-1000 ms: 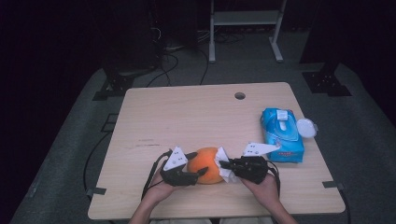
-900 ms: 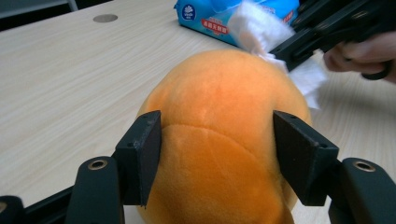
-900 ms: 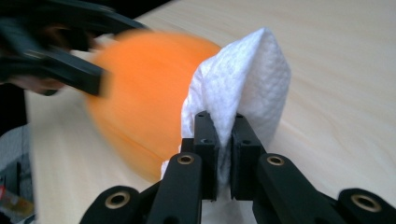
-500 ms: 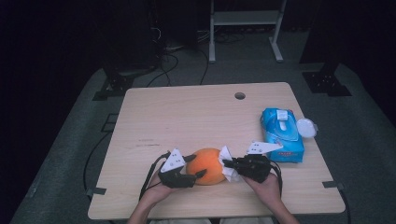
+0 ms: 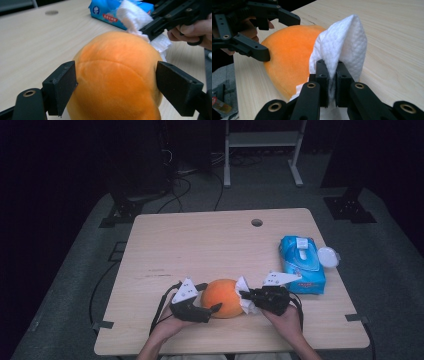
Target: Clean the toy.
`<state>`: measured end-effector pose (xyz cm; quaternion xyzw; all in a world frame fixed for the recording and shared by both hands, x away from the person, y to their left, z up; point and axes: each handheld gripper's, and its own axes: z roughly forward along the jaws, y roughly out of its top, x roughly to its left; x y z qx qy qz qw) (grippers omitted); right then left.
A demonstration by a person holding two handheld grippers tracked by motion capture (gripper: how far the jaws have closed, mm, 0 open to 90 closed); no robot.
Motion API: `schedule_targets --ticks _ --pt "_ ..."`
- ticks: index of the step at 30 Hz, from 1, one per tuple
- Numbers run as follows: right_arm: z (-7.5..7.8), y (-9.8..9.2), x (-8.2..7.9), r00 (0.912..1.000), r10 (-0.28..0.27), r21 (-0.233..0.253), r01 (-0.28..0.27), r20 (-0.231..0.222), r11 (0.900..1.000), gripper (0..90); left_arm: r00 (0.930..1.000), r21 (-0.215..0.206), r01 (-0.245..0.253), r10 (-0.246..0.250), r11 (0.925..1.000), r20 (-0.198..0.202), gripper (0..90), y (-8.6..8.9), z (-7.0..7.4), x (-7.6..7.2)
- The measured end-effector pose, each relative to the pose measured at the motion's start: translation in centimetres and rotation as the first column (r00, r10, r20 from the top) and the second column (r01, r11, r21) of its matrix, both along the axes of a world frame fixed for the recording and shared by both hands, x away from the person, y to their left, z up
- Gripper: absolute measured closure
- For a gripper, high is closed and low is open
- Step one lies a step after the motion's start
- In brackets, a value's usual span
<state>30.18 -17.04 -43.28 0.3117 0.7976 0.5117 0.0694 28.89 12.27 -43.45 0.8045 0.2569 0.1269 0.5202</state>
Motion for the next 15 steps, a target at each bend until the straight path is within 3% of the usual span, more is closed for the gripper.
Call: schedule_targets --ticks 1,2,4,5,8,12,15 --pt "0.4 0.2 -0.3 0.9999 0.007 -0.002 -0.007 0.01 1.0 82.8 0.9998 -0.004 0.008 -0.008 1.0 -0.019 24.1 0.0 -0.2 0.1" --pt "0.7 0.5 -0.6 0.9997 0.019 -0.002 -0.019 0.019 1.0 82.7 0.9994 0.02 0.032 -0.032 0.9993 0.009 27.1 -0.1 -0.3 0.0" --pt "1.1 1.0 -0.9 0.9984 0.042 -0.003 -0.042 0.038 0.999 82.7 0.9985 0.026 0.05 -0.051 0.9984 0.021 31.8 -0.2 -0.3 -0.2" --pt "2.1 2.2 -1.5 0.9922 0.091 -0.009 -0.091 0.085 0.996 82.7 0.9947 0.054 0.08 -0.083 0.9953 0.06 32.5 -0.7 -0.2 -0.5" --pt "2.7 2.8 -1.4 0.9892 0.092 -0.04 -0.088 0.114 0.995 82.8 0.9923 0.068 0.085 -0.09 0.9941 0.085 31.6 -1.0 0.0 -0.7" --pt "1.4 1.5 -0.3 0.9961 0.038 -0.053 -0.034 0.08 0.998 82.9 0.9997 0.013 0.005 -0.005 0.9999 0.025 16.5 -0.3 0.2 -0.2" --pt "0.9 0.4 -0.1 0.9988 0.01 -0.043 -0.008 0.047 0.999 83.0 0.9978 -0.022 -0.033 0.032 0.9992 -0.059 13.8 0.1 0.0 0.3"
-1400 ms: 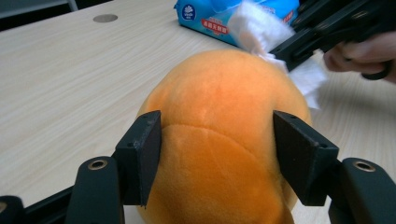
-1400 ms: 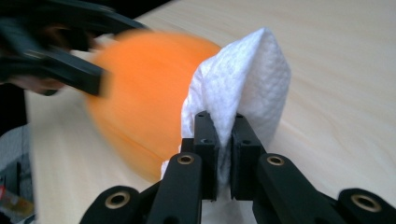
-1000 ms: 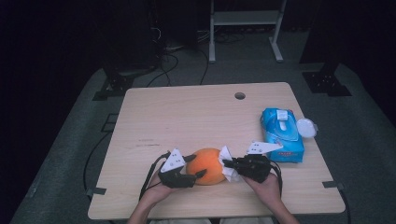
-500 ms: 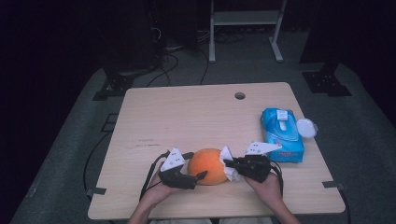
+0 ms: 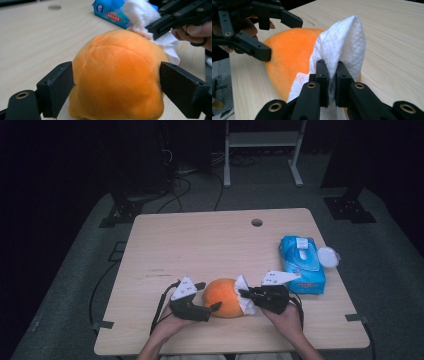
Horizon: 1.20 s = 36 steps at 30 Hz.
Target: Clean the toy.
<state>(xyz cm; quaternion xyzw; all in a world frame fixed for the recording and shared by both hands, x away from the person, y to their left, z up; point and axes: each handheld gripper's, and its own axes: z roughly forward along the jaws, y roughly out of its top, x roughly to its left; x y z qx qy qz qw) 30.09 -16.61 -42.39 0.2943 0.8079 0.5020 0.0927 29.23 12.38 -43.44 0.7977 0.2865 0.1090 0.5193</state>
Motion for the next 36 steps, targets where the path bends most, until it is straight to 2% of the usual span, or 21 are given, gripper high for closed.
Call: schedule_targets --ticks 3,5,10,12,14,17,18,19,20,21,22,23,24,26,28,29,30,31,32,34,36 --pt "0.3 0.2 -0.2 1.0 0.002 0.007 -0.002 0.005 1.0 83.0 0.9993 -0.01 0.037 -0.037 0.9993 0.007 26.8 -0.1 -0.2 -0.1" --pt "1.3 1.3 -1.0 0.9973 0.054 0.004 -0.054 0.051 0.999 82.9 0.9916 0.053 0.091 -0.095 0.9945 0.088 35.3 -0.8 0.0 -0.6" --pt "1.7 1.8 -1.0 0.996 0.06 -0.026 -0.059 0.066 0.998 83.0 0.9876 0.062 0.096 -0.103 0.9934 0.118 26.7 -1.0 0.3 -0.9" --pt "0.9 1.3 -0.6 0.9982 0.04 -0.031 -0.038 0.044 0.999 83.2 0.9938 0.031 0.06 -0.062 0.9978 0.092 16.8 -0.7 0.3 -0.7" --pt "0.4 0.6 -0.3 0.9994 0.031 -0.004 -0.031 0.014 1.0 83.2 0.9999 0.019 0.011 -0.011 0.9998 0.013 11.4 -0.2 0.2 -0.3" --pt "0.7 0.6 -0.5 0.9995 0.024 -0.016 -0.024 0.02 1.0 83.1 0.9988 0.009 0.014 -0.013 0.9999 -0.048 21.8 0.0 0.0 -0.1" --pt "1.0 0.9 -0.8 0.9991 0.03 -0.017 -0.03 0.031 0.999 83.1 0.9982 0.028 0.058 -0.058 0.9979 0.009 27.6 -0.2 -0.1 -0.4" --pt "1.4 1.2 -1.0 0.9981 0.044 -0.015 -0.043 0.043 0.999 83.1 0.9982 0.028 0.058 -0.058 0.9979 0.009 32.6 -0.2 -0.1 -0.4" --pt "1.9 1.6 -1.3 0.9959 0.071 0.001 -0.072 0.055 0.997 83.0 0.9951 0.048 0.081 -0.083 0.9956 0.054 35.8 -0.4 0.2 -0.6" --pt "2.2 1.8 -1.4 0.9945 0.083 0.008 -0.084 0.063 0.996 83.0 0.9847 0.067 0.119 -0.127 0.9906 0.12 37.4 -0.9 0.6 -1.0" --pt "2.2 1.8 -1.4 0.9945 0.083 0.008 -0.084 0.063 0.996 83.0 0.9847 0.067 0.119 -0.127 0.9906 0.12 38.4 -0.9 0.6 -1.0" --pt "2.9 2.3 -1.6 0.9908 0.101 0.004 -0.102 0.09 0.995 83.0 0.9707 0.106 0.15 -0.167 0.9829 0.173 38.4 -1.6 0.8 -1.6" --pt "3.1 2.4 -1.5 0.9904 0.101 -0.005 -0.101 0.094 0.995 83.0 0.9682 0.109 0.153 -0.171 0.9822 0.183 37.8 -1.8 0.8 -1.8" --pt "3.1 2.3 -1.4 0.9911 0.096 -0.014 -0.095 0.092 0.995 83.0 0.9746 0.089 0.136 -0.149 0.9868 0.167 35.7 -1.7 0.9 -1.7" --pt "2.1 1.7 -1.0 0.9957 0.065 -0.038 -0.063 0.065 0.997 83.2 0.9853 0.057 0.106 -0.112 0.9928 0.129 19.1 -1.4 0.8 -1.4" --pt "1.6 1.3 -0.8 0.997 0.064 -0.027 -0.063 0.045 0.998 83.2 0.9973 0.033 0.048 -0.05 0.9983 0.053 13.5 -1.0 0.5 -0.8" --pt "1.4 1.1 -0.7 0.9975 0.062 -0.016 -0.062 0.034 0.998 83.2 0.9995 0.014 0.033 -0.033 0.9994 0.001 12.0 -0.8 0.3 -0.5" --pt "1.3 1.0 -0.7 0.9981 0.056 -0.016 -0.056 0.024 0.998 83.2 0.9995 0.014 0.033 -0.033 0.9994 0.001 12.0 -0.8 0.3 -0.5" --pt "1.4 1.0 -0.8 0.998 0.056 -0.029 -0.055 0.03 0.998 83.2 0.9968 -0.02 0.035 -0.036 0.9992 -0.071 14.1 -0.7 -0.1 -0.1" --pt "1.7 1.2 -1.0 0.9977 0.058 -0.03 -0.057 0.035 0.998 83.2 0.9964 -0.014 0.064 -0.065 0.9978 -0.054 24.8 -0.7 -0.1 -0.3" --pt "2.4 1.8 -1.5 0.9943 0.097 -0.016 -0.096 0.045 0.995 83.1 0.9919 0.036 0.103 -0.106 0.994 0.07 34.3 -1.2 0.5 -1.0"
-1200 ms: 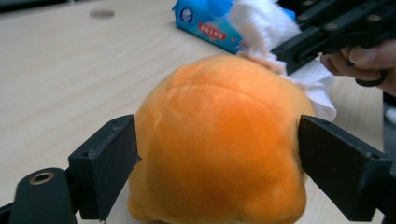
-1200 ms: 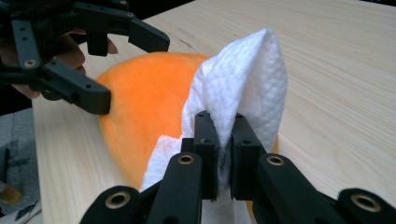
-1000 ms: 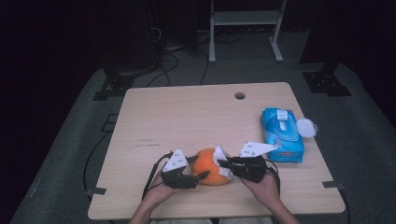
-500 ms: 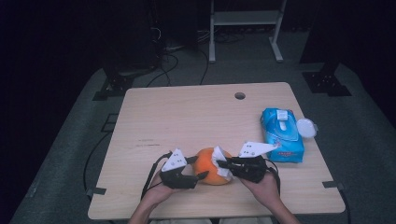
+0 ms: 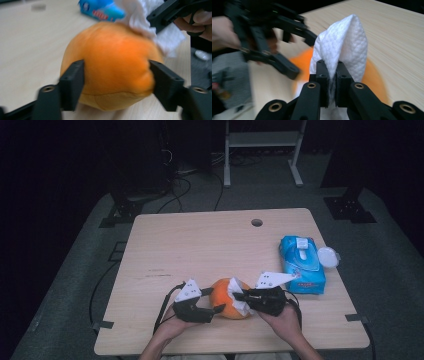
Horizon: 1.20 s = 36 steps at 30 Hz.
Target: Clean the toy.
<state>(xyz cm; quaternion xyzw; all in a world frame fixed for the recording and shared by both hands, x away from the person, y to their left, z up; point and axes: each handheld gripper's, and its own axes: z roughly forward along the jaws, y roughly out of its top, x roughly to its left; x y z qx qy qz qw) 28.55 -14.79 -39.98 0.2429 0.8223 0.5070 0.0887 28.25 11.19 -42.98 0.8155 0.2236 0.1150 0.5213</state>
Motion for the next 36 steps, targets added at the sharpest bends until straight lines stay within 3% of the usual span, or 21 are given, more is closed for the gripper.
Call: schedule_targets --ticks 2,3,5,7,10,12,13,14,20,22,29,31,33,36 --pt "0.5 0.8 -0.4 0.9991 0.043 0.014 -0.043 -0.004 0.999 83.1 0.9961 0.041 0.036 -0.039 0.9985 0.079 36.8 -0.7 0.3 -0.6" --pt "0.7 1.3 -0.6 0.998 0.062 0.006 -0.062 0.007 0.998 83.1 0.9961 0.041 0.036 -0.039 0.9985 0.079 37.1 -0.7 0.3 -0.6" --pt "1.0 1.8 -0.6 0.9974 0.068 -0.019 -0.067 0.025 0.998 83.0 0.9898 0.067 0.059 -0.067 0.996 0.125 36.8 -1.2 0.4 -1.1" --pt "1.1 1.5 -0.2 0.9989 0.043 -0.024 -0.043 0.021 0.999 83.0 0.9928 0.034 0.046 -0.05 0.9983 0.109 33.5 -0.9 0.4 -1.0" --pt "0.9 0.2 0.5 0.9995 -0.024 -0.041 0.024 0.02 0.999 83.2 0.9991 -0.008 -0.039 0.039 0.9992 0.016 16.4 -0.4 0.4 -0.1" --pt "0.6 -0.6 0.8 0.9994 -0.027 -0.011 0.026 -0.022 1.0 83.2 0.996 -0.05 -0.044 0.04 0.9978 -0.079 13.2 -0.3 0.0 0.4" --pt "0.6 -0.7 0.7 0.9994 -0.026 -0.014 0.026 -0.024 1.0 83.2 0.996 -0.05 -0.044 0.04 0.9978 -0.079 13.5 -0.3 0.0 0.4" --pt "0.6 -0.7 0.6 0.9994 -0.026 -0.018 0.025 -0.025 1.0 83.2 0.9945 -0.063 -0.015 0.008 0.9979 -0.104 15.9 -0.6 -0.3 0.4" --pt "0.9 0.5 -0.4 0.9997 0.008 -0.026 -0.009 -0.022 1.0 83.3 0.9933 -0.061 0.006 -0.013 0.9981 -0.114 19.6 -0.9 -0.3 0.2" --pt "0.8 0.6 -0.3 0.9992 0.019 -0.017 -0.02 -0.036 1.0 83.3 0.9912 -0.072 -0.002 -0.007 0.9974 -0.132 19.0 -0.9 -0.5 0.2" --pt "0.8 -0.2 0.2 0.9958 0.029 0.012 -0.028 -0.087 1.0 83.3 0.9903 -0.09 0.006 -0.018 0.996 -0.138 18.2 -0.8 -0.4 0.4" --pt "0.6 -0.4 0.5 0.9918 0.041 0.036 -0.037 -0.121 0.999 83.2 0.9883 -0.099 0.012 -0.027 0.995 -0.15 17.4 -0.7 -0.4 0.4" --pt "0.5 -0.5 0.8 0.9816 0.075 0.052 -0.067 -0.176 0.996 83.1 0.9857 -0.113 0.015 -0.033 0.9935 -0.165 16.8 -0.5 -0.4 0.5" --pt "0.4 -0.7 0.9 0.9782 0.087 0.07 -0.075 -0.189 0.995 83.1 0.986 -0.111 0.019 -0.037 0.9937 -0.163 16.8 -0.5 -0.4 0.5"
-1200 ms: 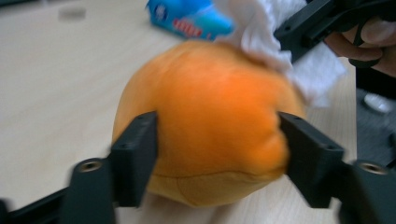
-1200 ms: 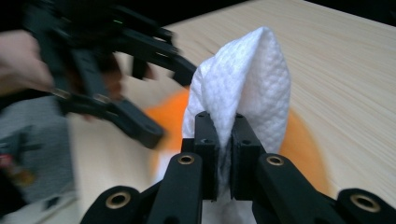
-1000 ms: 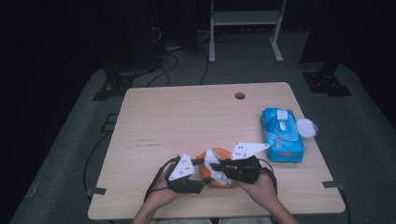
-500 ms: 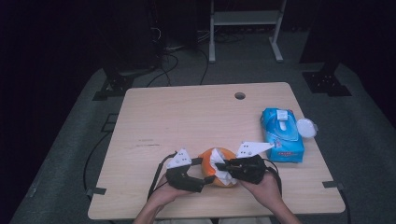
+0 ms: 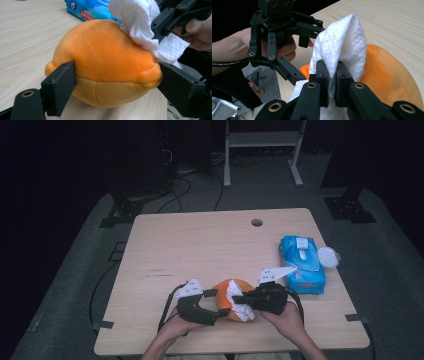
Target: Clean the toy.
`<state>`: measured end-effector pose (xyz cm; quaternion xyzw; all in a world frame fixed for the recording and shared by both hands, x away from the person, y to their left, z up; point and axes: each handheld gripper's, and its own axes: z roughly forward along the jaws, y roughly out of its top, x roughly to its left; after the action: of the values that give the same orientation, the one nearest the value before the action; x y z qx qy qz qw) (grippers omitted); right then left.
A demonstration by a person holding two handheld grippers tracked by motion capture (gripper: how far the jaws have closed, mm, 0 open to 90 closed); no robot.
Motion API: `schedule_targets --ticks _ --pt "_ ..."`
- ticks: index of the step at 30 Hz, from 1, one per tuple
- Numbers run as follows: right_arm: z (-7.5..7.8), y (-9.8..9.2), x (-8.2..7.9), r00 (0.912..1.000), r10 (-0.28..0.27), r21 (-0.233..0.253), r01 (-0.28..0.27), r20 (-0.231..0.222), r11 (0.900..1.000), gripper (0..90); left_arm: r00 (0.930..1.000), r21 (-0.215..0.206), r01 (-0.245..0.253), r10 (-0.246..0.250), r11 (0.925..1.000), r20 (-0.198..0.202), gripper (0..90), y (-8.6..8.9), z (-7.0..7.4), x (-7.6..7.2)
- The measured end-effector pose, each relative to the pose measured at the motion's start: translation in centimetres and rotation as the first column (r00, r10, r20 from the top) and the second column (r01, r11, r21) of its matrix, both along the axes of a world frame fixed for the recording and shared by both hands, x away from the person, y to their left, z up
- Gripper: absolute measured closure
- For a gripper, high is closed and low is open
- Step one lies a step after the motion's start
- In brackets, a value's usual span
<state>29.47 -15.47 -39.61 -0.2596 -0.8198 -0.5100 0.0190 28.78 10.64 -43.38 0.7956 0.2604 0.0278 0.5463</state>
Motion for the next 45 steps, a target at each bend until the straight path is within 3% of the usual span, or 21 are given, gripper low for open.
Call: schedule_targets --ticks 3,6,9,12,15,16,17,20,21,22,24,26,27,29,30,31,32,35,37,39,45 --pt "0.1 0.0 0.0 0.9999 -0.003 -0.013 0.003 0.014 1.0 83.0 0.9999 0.012 -0.002 0.002 0.9999 0.014 19.2 0.0 0.0 0.0" --pt "0.6 -0.1 -0.2 0.9966 -0.04 -0.048 0.044 0.071 0.998 82.9 0.9993 0.058 -0.02 0.018 0.9981 0.033 20.0 0.0 -0.1 -0.1" --pt "0.8 -0.5 -0.2 0.9886 -0.085 -0.074 0.094 0.124 0.993 82.9 0.999 0.07 -0.025 0.022 0.9972 0.039 20.1 0.0 -0.1 -0.1" --pt "0.0 -1.3 0.1 0.986 -0.124 -0.054 0.13 0.111 0.99 82.9 0.998 0.017 -0.029 0.028 0.9994 0.056 19.5 0.4 0.6 -0.1" --pt "0.0 -1.0 0.0 0.9879 -0.109 -0.047 0.115 0.11 0.992 82.9 0.996 -0.01 -0.036 0.037 0.9993 0.081 19.6 0.3 1.1 -0.3" --pt "-0.1 -0.8 -0.2 0.9887 -0.095 -0.041 0.1 0.116 0.994 82.9 0.9946 0.014 -0.034 0.033 0.9993 0.098 20.5 0.1 1.2 -0.4" --pt "-0.3 -0.1 -0.5 0.9903 -0.068 -0.044 0.074 0.121 0.996 82.9 0.9934 0.066 -0.044 0.037 0.9969 0.109 22.8 -0.2 0.8 -0.5" --pt "-0.4 0.2 -0.5 0.9887 -0.067 -0.066 0.077 0.134 0.995 82.9 0.9938 0.098 -0.05 0.039 0.9939 0.104 25.8 0.0 0.4 -0.5" --pt "-0.5 -0.1 -0.4 0.9872 -0.081 -0.074 0.092 0.138 0.993 82.9 0.9946 0.122 -0.05 0.038 0.9913 0.096 25.8 0.4 0.3 -0.4" --pt "-1.1 -1.0 0.2 0.9819 -0.134 -0.096 0.147 0.134 0.984 82.9 0.9973 0.127 -0.043 0.035 0.9909 0.065 26.0 1.1 0.0 -0.2" --pt "-2.0 -1.9 0.7 0.9834 -0.163 -0.071 0.169 0.078 0.983 82.9 0.9973 0.11 -0.049 0.043 0.9927 0.06 24.2 1.4 0.2 0.0" --pt "-2.3 -2.1 0.8 0.9836 -0.17 -0.058 0.173 0.062 0.983 82.9 0.9955 0.094 -0.059 0.051 0.9939 0.08 21.3 1.3 0.6 0.0" --pt "-2.2 -1.6 0.4 0.982 -0.167 -0.059 0.172 0.089 0.983 82.9 0.9913 0.042 -0.063 0.057 0.9971 0.119 18.2 1.0 1.3 -0.2" --pt "-2.0 -1.2 0.2 0.984 -0.151 -0.049 0.156 0.094 0.986 82.8 0.9904 0.035 -0.055 0.05 0.9979 0.129 18.1 0.7 1.5 -0.3" --pt "-1.7 0.0 -0.6 0.9864 -0.096 -0.033 0.101 0.134 0.994 82.8 0.989 0.052 -0.049 0.041 0.9974 0.142 18.1 0.3 1.5 -0.4" --pt "-1.7 0.5 -1.0 0.985 -0.079 -0.04 0.086 0.153 0.995 82.8 0.9874 0.128 -0.042 0.022 0.9909 0.156 18.7 -0.2 0.9 -0.5" --pt "-1.7 0.9 -1.1 0.9832 -0.074 -0.049 0.083 0.167 0.995 82.9 0.986 0.16 -0.044 0.017 0.9862 0.166 19.4 -0.2 0.5 -0.6" --pt "-2.0 0.6 -0.9 0.9838 -0.087 -0.052 0.096 0.157 0.994 82.9 0.9886 0.161 -0.058 0.034 0.9853 0.147 23.1 0.4 0.0 -0.4" --pt "-3.0 -0.9 0.0 0.978 -0.153 -0.077 0.165 0.142 0.983 82.9 0.9921 0.154 -0.075 0.058 0.9852 0.112 24.3 1.6 -0.1 0.0" --pt "-3.8 -1.7 0.4 0.9792 -0.183 -0.071 0.189 0.088 0.979 82.9 0.9927 0.15 -0.075 0.06 0.9858 0.105 24.7 1.8 -0.2 0.2" --pt "-2.7 -0.5 -0.6 0.9836 -0.133 -0.01 0.135 0.122 0.991 82.8 0.9933 0.157 -0.079 0.065 0.9844 0.096 24.9 2.3 -0.3 0.3"
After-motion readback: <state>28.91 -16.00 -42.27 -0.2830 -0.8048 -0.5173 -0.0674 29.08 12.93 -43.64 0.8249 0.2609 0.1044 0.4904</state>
